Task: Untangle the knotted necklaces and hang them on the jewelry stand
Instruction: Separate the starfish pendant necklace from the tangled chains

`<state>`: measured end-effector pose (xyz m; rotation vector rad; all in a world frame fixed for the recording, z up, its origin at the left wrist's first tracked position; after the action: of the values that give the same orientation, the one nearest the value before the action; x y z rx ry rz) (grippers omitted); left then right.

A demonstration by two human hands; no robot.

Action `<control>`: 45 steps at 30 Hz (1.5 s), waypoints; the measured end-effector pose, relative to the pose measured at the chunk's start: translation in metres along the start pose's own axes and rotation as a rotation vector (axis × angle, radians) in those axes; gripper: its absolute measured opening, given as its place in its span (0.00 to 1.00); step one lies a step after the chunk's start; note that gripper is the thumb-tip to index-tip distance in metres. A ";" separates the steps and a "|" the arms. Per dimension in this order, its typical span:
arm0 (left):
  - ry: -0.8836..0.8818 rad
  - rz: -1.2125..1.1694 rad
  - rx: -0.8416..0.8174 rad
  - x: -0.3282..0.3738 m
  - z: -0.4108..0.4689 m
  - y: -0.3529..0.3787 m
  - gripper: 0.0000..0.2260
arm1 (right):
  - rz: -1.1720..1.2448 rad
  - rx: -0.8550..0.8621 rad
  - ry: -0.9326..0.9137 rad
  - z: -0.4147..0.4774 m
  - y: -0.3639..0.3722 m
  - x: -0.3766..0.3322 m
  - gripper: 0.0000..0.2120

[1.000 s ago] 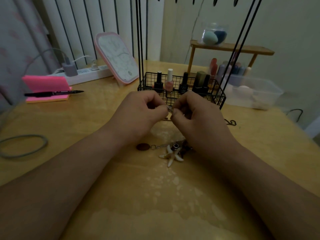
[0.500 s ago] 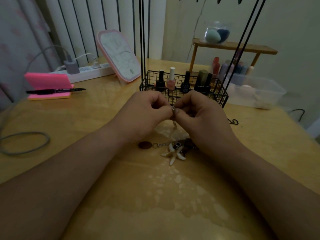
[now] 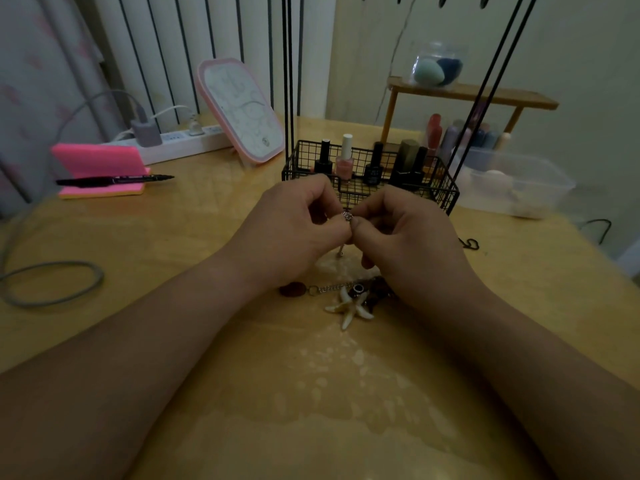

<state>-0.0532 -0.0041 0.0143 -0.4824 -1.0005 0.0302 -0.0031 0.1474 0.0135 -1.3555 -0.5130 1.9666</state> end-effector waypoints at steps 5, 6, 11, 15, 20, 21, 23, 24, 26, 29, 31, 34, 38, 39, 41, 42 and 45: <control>-0.016 -0.103 -0.104 0.001 0.000 0.004 0.08 | 0.016 -0.007 -0.001 0.000 -0.003 0.000 0.02; -0.005 -0.093 -0.111 0.002 0.000 0.005 0.06 | 0.022 -0.007 0.003 0.000 -0.004 0.001 0.02; 0.018 -0.003 -0.079 0.001 -0.001 0.004 0.03 | 0.057 -0.025 0.044 0.000 -0.001 0.003 0.02; 0.004 -0.001 -0.083 -0.002 -0.001 0.004 0.04 | 0.232 -0.099 0.151 0.001 0.003 0.007 0.03; 0.014 -0.087 -0.119 0.000 -0.001 0.005 0.06 | 0.181 -0.146 0.155 0.004 0.005 0.011 0.03; 0.025 -0.084 -0.121 0.001 -0.001 0.005 0.07 | 0.142 -0.143 0.117 0.004 0.004 0.010 0.03; 0.034 -0.073 -0.118 0.002 -0.001 0.004 0.09 | 0.075 -0.136 0.053 0.004 0.004 0.007 0.02; 0.036 -0.063 -0.119 0.002 0.000 0.003 0.09 | 0.048 -0.132 0.027 0.003 0.003 0.006 0.02; 0.040 -0.031 -0.129 0.001 0.000 0.001 0.07 | 0.019 -0.122 0.010 0.003 0.002 0.006 0.02; 0.038 0.014 -0.155 -0.001 0.001 -0.003 0.07 | -0.015 -0.112 0.047 0.004 0.000 0.010 0.03; 0.037 0.040 -0.163 -0.002 0.002 -0.005 0.08 | -0.004 -0.126 0.087 0.005 -0.002 0.014 0.04; 0.042 0.070 -0.188 -0.002 0.000 -0.003 0.08 | 0.132 -0.151 0.151 0.007 -0.004 0.020 0.06; -0.051 0.009 -0.195 -0.002 -0.001 0.003 0.09 | 0.300 -0.190 0.210 0.006 0.000 0.021 0.07; -0.090 -0.069 -0.177 -0.002 0.000 0.002 0.10 | 0.320 -0.195 0.221 0.006 0.000 0.021 0.08; -0.169 -0.212 -0.145 -0.003 0.001 0.001 0.11 | 0.340 -0.198 0.227 0.006 0.001 0.022 0.08; -0.197 -0.235 -0.135 -0.004 0.001 0.001 0.12 | 0.344 -0.198 0.225 0.007 0.002 0.021 0.07; -0.225 -0.137 -0.136 -0.008 0.000 0.004 0.11 | 0.331 -0.194 0.208 0.006 0.003 0.019 0.07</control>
<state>-0.0570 -0.0028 0.0068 -0.5415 -1.2600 -0.1090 -0.0139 0.1599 0.0012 -1.8436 -0.4087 2.0395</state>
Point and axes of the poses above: each hand's wrist, its own z-axis towards the middle knuckle, its own y-axis out of the palm, x = y × z, the point moved 6 cm from there along z, towards the middle knuckle, and after that the axes turned 8 degrees about -z, right-handed, at the moved point
